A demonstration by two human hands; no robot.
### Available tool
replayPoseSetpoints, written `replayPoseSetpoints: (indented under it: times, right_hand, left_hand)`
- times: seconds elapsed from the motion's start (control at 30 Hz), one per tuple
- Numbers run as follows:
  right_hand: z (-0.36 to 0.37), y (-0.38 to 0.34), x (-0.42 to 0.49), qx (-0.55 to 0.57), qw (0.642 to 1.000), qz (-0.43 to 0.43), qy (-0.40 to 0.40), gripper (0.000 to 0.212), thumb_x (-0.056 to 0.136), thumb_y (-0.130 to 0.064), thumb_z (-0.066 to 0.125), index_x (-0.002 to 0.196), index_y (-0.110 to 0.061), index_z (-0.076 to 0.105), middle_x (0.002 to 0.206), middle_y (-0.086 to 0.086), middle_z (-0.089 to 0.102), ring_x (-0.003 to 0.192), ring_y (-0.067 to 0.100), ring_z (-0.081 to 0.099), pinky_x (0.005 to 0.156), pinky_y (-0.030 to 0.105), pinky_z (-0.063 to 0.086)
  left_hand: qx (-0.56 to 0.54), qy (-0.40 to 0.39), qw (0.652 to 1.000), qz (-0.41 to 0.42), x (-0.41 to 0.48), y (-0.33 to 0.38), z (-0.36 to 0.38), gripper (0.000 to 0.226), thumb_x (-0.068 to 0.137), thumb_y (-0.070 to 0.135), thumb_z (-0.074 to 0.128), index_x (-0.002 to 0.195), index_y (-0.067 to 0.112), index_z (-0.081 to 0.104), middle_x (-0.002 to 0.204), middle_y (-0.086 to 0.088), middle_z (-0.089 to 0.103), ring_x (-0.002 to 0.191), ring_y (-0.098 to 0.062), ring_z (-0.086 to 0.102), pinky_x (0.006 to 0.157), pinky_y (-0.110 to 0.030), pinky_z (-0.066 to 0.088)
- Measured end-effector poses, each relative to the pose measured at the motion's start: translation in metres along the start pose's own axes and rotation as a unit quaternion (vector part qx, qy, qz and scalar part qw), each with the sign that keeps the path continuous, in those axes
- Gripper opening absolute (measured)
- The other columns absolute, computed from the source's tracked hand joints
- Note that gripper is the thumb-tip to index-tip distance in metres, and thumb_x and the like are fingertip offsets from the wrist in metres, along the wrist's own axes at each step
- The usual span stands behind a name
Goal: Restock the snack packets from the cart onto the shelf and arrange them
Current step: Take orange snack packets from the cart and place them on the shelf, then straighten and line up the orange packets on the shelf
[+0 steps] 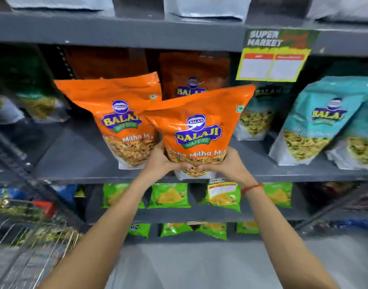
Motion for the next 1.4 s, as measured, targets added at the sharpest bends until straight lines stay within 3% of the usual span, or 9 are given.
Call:
replayPoseSetpoints:
  times: [0.13, 0.33, 0.5, 0.63, 0.73, 0.83, 0.97, 1.17, 1.4]
  right_hand:
    - [-0.036, 0.019, 0.015, 0.004, 0.999, 0.023, 0.022, 0.053, 0.062, 0.000, 0.084, 0.109, -0.007, 0.062, 0.097, 0.000, 0.071, 0.083, -0.002, 0.069, 0.073, 0.016, 0.055]
    - [-0.049, 0.049, 0.032, 0.019, 0.996, 0.065, 0.056, 0.042, 0.067, 0.002, 0.080, 0.100, -0.016, 0.063, 0.095, -0.003, 0.072, 0.081, -0.001, 0.070, 0.076, 0.022, 0.056]
    - [-0.045, 0.045, 0.026, 0.042, 0.991, 0.071, 0.110, 0.047, 0.067, 0.008, 0.077, 0.103, -0.016, 0.058, 0.100, 0.002, 0.067, 0.082, -0.004, 0.067, 0.072, 0.015, 0.055]
    - [-0.030, 0.053, -0.023, 0.094, 0.940, 0.082, 0.316, 0.063, 0.070, -0.007, 0.080, 0.126, -0.012, 0.052, 0.119, 0.001, 0.059, 0.108, 0.008, 0.057, 0.087, 0.017, 0.047]
    - [0.012, 0.050, -0.072, 0.089, 0.887, 0.066, 0.448, 0.032, 0.074, -0.015, 0.077, 0.100, -0.023, 0.060, 0.105, 0.014, 0.062, 0.082, -0.005, 0.058, 0.068, 0.004, 0.046]
    - [0.090, 0.041, -0.080, 0.065, 0.919, 0.049, 0.385, 0.022, 0.075, -0.023, 0.079, 0.084, -0.036, 0.064, 0.089, 0.007, 0.068, 0.072, 0.003, 0.060, 0.064, 0.006, 0.047]
    - [0.199, 0.008, -0.051, -0.026, 0.975, 0.003, 0.221, 0.016, 0.077, -0.040, 0.068, 0.090, -0.032, 0.066, 0.087, -0.007, 0.065, 0.081, 0.009, 0.063, 0.070, 0.022, 0.052]
    - [0.329, -0.046, 0.017, -0.088, 0.995, -0.035, 0.038, 0.052, 0.090, -0.051, 0.047, 0.135, -0.025, 0.045, 0.139, -0.004, 0.047, 0.129, 0.004, 0.041, 0.107, 0.013, 0.030]
    - [0.356, -0.046, 0.082, -0.109, 0.987, 0.033, 0.110, 0.062, 0.092, -0.004, 0.048, 0.146, -0.002, 0.017, 0.157, 0.012, 0.016, 0.146, 0.018, 0.012, 0.113, 0.012, 0.001]
  left_hand:
    - [-0.001, -0.028, 1.000, 0.007, 0.031, -0.003, 0.038, 0.068, 0.046, 0.025, 0.091, 0.102, 0.034, 0.053, 0.115, -0.005, 0.067, 0.108, -0.020, 0.062, 0.095, -0.040, 0.051]
    - [0.020, -0.045, 0.999, -0.023, 0.059, -0.008, 0.061, 0.083, 0.056, 0.022, 0.087, 0.126, 0.012, 0.044, 0.129, -0.009, 0.059, 0.116, -0.018, 0.054, 0.094, -0.027, 0.043]
    - [0.042, -0.062, 0.996, -0.043, 0.052, -0.028, 0.054, 0.109, 0.050, 0.051, 0.083, 0.140, 0.025, 0.026, 0.141, 0.000, 0.047, 0.129, -0.020, 0.045, 0.106, -0.044, 0.042]
    - [-0.041, -0.080, 0.995, -0.042, -0.015, -0.054, 0.008, 0.068, 0.070, 0.026, 0.079, 0.130, 0.022, 0.047, 0.116, 0.003, 0.062, 0.106, -0.009, 0.060, 0.092, -0.028, 0.049]
    - [-0.086, -0.039, 0.994, -0.059, -0.061, -0.079, -0.060, 0.037, 0.060, 0.041, 0.082, 0.093, 0.028, 0.070, 0.079, 0.000, 0.075, 0.074, -0.010, 0.070, 0.068, -0.020, 0.052]
    - [-0.114, 0.089, 0.986, -0.086, -0.067, -0.108, -0.146, 0.046, 0.052, 0.054, 0.080, 0.074, 0.014, 0.071, 0.061, -0.005, 0.071, 0.051, -0.012, 0.062, 0.054, -0.018, 0.051]
    - [-0.094, 0.210, 0.971, -0.065, -0.033, -0.124, -0.230, 0.016, 0.080, 0.029, 0.069, 0.070, 0.017, 0.065, 0.058, 0.005, 0.069, 0.055, -0.004, 0.060, 0.057, -0.015, 0.048]
    - [-0.022, 0.132, 0.989, -0.061, 0.054, -0.141, -0.252, 0.036, 0.092, 0.014, 0.051, 0.127, 0.002, 0.051, 0.126, -0.010, 0.057, 0.117, -0.018, 0.052, 0.101, -0.031, 0.039]
    - [0.083, 0.068, 0.993, -0.044, 0.093, -0.150, -0.235, 0.033, 0.095, 0.014, 0.044, 0.126, 0.004, 0.053, 0.131, -0.015, 0.058, 0.122, -0.028, 0.053, 0.100, -0.030, 0.039]
Point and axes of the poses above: each hand's wrist, its own x-axis towards the middle knuckle, its own z-axis out of the palm, y = z × x, the point moved 6 cm from there along x, towards the middle knuckle
